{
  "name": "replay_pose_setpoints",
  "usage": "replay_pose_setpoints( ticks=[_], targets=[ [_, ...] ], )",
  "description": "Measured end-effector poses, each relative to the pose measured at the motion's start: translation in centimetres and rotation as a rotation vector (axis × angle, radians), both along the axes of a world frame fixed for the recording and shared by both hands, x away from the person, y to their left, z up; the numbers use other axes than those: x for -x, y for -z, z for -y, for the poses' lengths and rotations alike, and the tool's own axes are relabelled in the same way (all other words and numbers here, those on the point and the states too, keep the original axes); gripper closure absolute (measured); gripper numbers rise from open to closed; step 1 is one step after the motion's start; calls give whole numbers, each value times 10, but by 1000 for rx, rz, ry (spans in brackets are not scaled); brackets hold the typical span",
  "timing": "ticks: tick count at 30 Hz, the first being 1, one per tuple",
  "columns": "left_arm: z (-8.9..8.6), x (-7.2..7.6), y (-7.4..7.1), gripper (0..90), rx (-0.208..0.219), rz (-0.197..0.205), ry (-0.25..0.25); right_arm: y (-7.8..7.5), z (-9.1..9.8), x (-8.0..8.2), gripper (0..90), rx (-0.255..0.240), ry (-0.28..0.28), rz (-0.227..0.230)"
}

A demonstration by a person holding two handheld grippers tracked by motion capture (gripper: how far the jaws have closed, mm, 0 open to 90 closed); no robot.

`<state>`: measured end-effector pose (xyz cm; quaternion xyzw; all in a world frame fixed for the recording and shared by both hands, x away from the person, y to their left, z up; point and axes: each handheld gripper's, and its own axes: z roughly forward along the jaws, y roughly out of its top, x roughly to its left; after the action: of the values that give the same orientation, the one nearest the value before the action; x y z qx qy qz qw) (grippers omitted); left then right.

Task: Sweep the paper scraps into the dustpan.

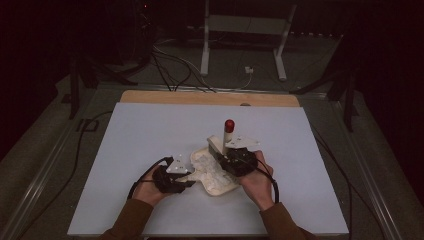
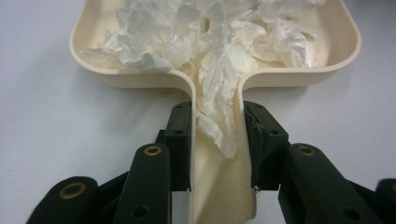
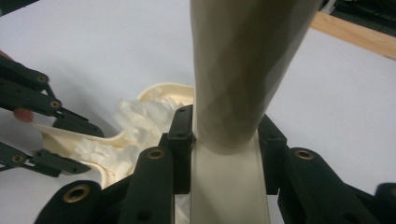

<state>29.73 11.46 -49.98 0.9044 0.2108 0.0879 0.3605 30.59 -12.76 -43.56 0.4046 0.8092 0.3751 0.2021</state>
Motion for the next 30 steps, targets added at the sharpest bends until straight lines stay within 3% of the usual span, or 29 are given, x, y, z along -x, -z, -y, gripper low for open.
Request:
replay_pose_setpoints(
  ticks=[6,11,17,21,26,30],
  targets=[
    [-5,3,-3,666,38,26,-11,-5,9,-5,668,-3,22,13],
    [-8,3,-4,667,44,33,-14,-14,16,-8,668,-8,33,39],
    [-7,3,-3,666,45,25,-20,-26,22,-9,668,-77,41,42],
    [-7,1,-3,666,48,24,-24,-30,19,-3,668,-103,9,41],
    [-9,1,-6,666,70,25,-37,-24,4,3,668,-76,-37,33],
    [-10,1,-7,666,62,35,-42,-14,-7,4,668,-35,-59,22]
  ],
)
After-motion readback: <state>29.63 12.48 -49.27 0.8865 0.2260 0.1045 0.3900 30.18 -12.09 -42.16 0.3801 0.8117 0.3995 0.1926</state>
